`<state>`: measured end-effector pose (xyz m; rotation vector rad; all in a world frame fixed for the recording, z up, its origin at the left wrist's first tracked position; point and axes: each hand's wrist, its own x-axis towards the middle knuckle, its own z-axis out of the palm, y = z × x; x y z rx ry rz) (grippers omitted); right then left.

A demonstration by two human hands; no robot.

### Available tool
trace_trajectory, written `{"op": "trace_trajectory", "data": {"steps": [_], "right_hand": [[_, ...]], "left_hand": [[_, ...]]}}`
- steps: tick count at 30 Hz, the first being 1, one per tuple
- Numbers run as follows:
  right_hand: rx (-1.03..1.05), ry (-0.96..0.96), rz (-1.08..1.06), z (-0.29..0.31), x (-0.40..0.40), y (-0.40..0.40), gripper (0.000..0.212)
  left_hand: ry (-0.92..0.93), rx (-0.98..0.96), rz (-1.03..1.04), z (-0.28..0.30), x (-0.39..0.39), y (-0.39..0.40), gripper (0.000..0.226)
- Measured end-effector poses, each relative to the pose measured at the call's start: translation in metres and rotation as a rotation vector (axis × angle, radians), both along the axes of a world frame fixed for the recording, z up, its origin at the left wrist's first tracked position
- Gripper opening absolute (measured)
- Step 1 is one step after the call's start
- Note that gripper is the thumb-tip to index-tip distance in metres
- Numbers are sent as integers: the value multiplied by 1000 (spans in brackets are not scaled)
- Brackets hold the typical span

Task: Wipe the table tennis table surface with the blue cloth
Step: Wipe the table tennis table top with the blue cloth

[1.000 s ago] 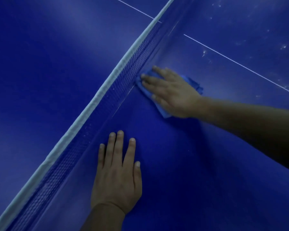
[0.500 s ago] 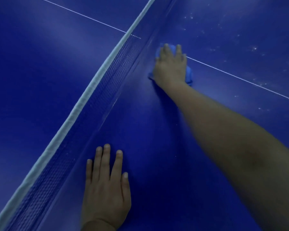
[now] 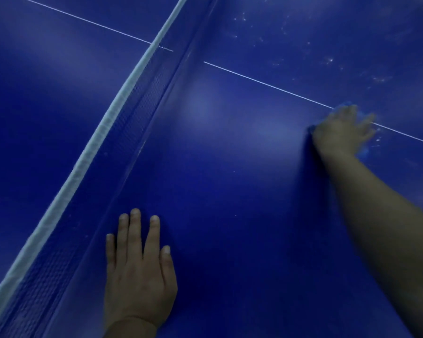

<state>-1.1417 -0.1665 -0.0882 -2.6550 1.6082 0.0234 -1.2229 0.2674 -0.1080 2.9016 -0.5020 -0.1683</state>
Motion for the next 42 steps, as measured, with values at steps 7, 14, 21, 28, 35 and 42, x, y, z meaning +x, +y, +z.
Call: {"op": "trace_trajectory", "data": {"steps": [7, 14, 21, 28, 35, 42], "right_hand": [[-45, 37, 787, -9, 52, 70, 53], [-58, 26, -253, -2, -103, -110, 61], [-94, 12, 301, -13, -40, -9, 54], [-173, 163, 161, -7, -118, -91, 65], [-91, 44, -298, -5, -137, -106, 56], [-96, 28, 796, -26, -75, 21, 60]], "left_hand": [[56, -13, 48, 1, 0, -3, 64], [74, -42, 54, 1, -1, -7, 63], [62, -40, 59, 0, 1, -7, 64], [64, -67, 69, -12, -2, -4, 66], [64, -79, 57, 0, -1, -7, 67], [43, -74, 49, -11, -1, -4, 63]]}}
